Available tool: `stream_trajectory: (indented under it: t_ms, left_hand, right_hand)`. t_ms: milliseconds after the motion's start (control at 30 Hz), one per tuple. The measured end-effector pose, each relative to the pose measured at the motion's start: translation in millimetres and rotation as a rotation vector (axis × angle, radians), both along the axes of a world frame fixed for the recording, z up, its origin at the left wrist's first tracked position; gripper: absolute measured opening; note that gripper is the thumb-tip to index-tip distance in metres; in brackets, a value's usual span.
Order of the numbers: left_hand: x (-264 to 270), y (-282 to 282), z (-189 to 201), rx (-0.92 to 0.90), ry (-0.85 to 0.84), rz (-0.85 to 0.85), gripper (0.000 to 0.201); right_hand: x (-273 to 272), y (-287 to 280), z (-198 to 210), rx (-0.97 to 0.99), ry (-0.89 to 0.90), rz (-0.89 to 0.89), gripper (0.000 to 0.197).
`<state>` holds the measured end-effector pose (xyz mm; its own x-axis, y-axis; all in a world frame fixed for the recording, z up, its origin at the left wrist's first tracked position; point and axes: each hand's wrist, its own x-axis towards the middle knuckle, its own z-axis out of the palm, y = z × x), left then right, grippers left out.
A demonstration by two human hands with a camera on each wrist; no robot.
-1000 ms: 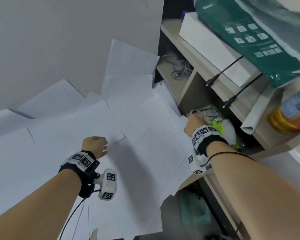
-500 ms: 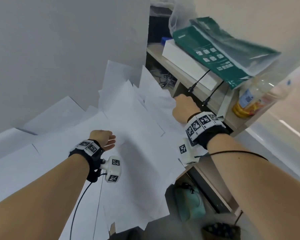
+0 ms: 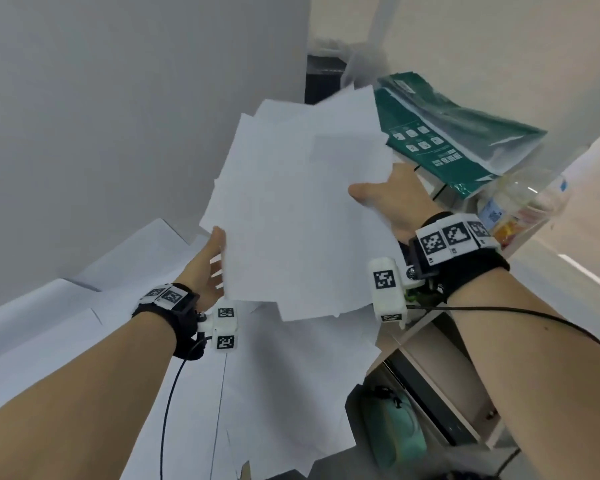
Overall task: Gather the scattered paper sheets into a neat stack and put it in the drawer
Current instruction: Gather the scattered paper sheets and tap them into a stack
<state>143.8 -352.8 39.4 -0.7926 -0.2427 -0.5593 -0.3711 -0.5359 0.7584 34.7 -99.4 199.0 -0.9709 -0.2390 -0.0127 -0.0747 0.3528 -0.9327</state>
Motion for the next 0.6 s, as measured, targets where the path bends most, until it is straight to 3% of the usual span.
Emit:
stream_trajectory:
  t_ms: [167, 267, 400, 500, 600]
  left_hand:
    - [22, -6, -14, 0.074, 0.038, -0.008, 0.055]
    - [35, -13, -45, 0.068, -0.117, -0.06, 0.048]
    - [54, -19, -95, -0.008, -0.31, -0.133, 0.04]
    - [70, -18, -126, -0.048, -0.389, -0.09, 0.024]
    - [81, -17, -149, -0.068, -0.428, -0.046, 0.023]
  right_hand:
    - [-10, 13, -90, -0.047, -0.357, -0.018, 0.034]
    - [-9, 11, -163, -0.028, -0.544, -0.059, 0.036]
    - [-5, 5, -252, 0.137, -0.715, -0.031, 0.035]
    - [-5, 5, -308, 0.23, -0.789, -0.017, 0.03]
    - [-1, 4, -327, 0.277, -0.771, -0.11, 0.014]
